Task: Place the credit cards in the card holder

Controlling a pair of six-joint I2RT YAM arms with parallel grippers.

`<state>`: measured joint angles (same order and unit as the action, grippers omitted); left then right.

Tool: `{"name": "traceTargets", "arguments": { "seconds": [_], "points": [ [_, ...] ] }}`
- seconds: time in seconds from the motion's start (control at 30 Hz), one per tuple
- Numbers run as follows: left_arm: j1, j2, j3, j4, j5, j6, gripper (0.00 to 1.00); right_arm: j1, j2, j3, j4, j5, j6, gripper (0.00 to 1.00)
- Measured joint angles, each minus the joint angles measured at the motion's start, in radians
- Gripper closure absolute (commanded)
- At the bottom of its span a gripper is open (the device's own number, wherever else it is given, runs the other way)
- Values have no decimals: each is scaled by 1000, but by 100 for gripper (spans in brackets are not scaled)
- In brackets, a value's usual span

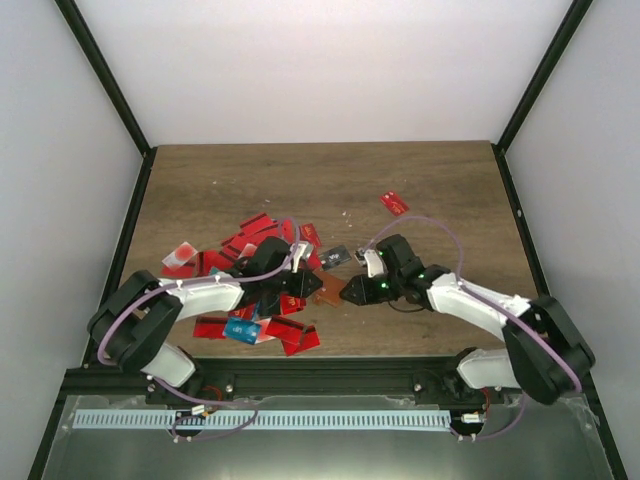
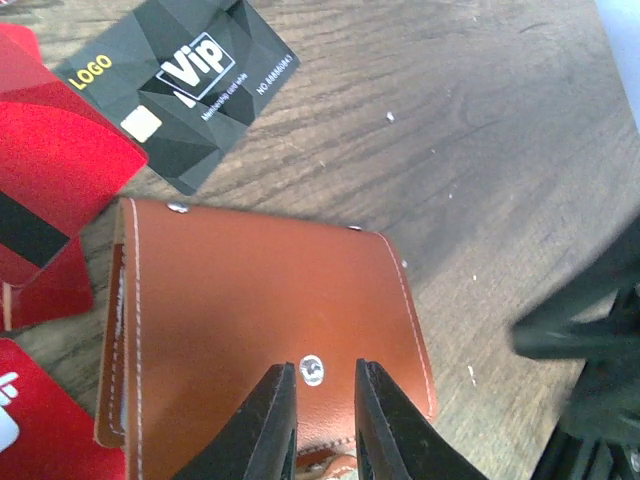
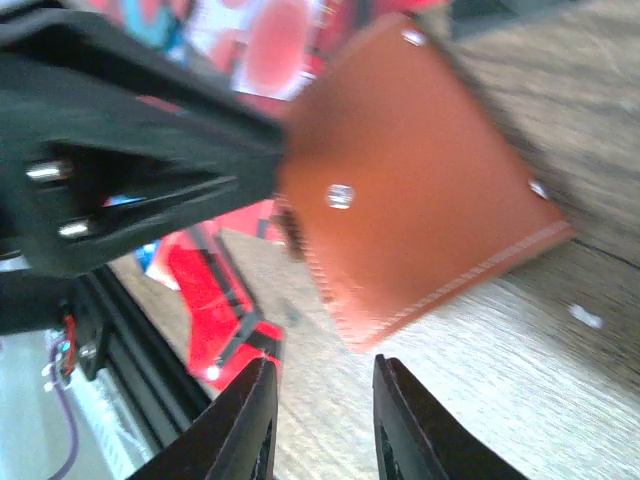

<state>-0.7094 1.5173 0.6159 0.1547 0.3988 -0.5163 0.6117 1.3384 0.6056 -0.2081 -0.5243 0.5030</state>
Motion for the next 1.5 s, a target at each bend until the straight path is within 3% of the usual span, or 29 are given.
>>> {"name": "traceTargets", "arguments": {
  "seconds": [0.27, 0.6, 1.07, 1.5],
  "points": [
    [16, 82, 42, -11, -20, 23, 83, 27, -103, -6, 67, -67, -69, 70],
    [17, 143, 42, 40, 1, 27, 85, 134, 58, -6, 149, -43, -110, 71],
    [19, 143, 25, 69, -2, 26, 90, 142, 148, 13, 252, 54, -151, 71],
    [22, 143, 15, 83, -4, 23, 94, 143, 198, 41, 286, 58, -167, 83]
  ]
}}
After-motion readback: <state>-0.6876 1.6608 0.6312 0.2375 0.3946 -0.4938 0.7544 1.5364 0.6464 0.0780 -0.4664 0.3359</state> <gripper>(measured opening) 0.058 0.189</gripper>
